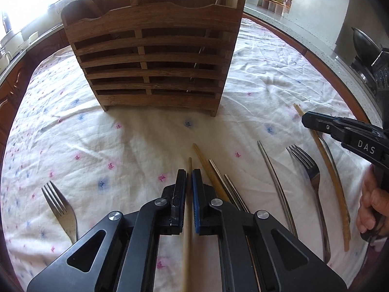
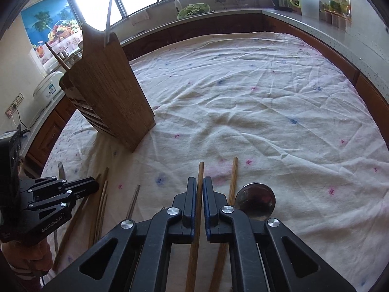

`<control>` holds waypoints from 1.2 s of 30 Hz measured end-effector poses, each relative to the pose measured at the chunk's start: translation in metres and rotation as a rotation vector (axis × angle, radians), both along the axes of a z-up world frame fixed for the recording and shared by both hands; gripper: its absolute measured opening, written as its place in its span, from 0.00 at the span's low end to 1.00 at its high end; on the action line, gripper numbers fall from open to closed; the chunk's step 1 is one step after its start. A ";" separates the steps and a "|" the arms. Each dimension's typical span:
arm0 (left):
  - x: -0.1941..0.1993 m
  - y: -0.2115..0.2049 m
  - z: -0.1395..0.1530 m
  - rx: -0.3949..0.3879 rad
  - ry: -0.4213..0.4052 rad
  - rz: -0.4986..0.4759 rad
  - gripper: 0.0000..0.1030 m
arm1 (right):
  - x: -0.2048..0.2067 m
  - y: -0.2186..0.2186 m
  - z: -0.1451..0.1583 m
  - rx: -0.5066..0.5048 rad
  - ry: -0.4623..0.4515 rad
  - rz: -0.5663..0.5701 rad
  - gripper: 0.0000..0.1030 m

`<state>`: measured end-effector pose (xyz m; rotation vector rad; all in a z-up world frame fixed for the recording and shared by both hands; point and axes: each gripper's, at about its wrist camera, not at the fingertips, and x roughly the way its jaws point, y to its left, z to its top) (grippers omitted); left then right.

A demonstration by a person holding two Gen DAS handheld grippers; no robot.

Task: Organize utensils
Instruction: 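Close the left tool on a wooden chopstick while the right tool grasps another wooden chopstick, then lift both chopsticks upright and carry them over the wooden holder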

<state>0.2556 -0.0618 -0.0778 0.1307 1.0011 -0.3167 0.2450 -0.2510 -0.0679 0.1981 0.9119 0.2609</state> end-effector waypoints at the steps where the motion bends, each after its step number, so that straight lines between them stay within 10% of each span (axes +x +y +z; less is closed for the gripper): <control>1: -0.005 0.004 0.004 -0.016 -0.005 0.003 0.04 | -0.006 -0.001 0.006 0.012 -0.015 -0.003 0.05; 21: -0.106 0.075 0.145 -0.301 -0.323 0.026 0.04 | -0.098 0.005 0.133 0.103 -0.328 0.001 0.05; 36: -0.119 0.106 0.171 -0.362 -0.427 0.087 0.04 | -0.109 0.010 0.172 0.116 -0.445 -0.008 0.05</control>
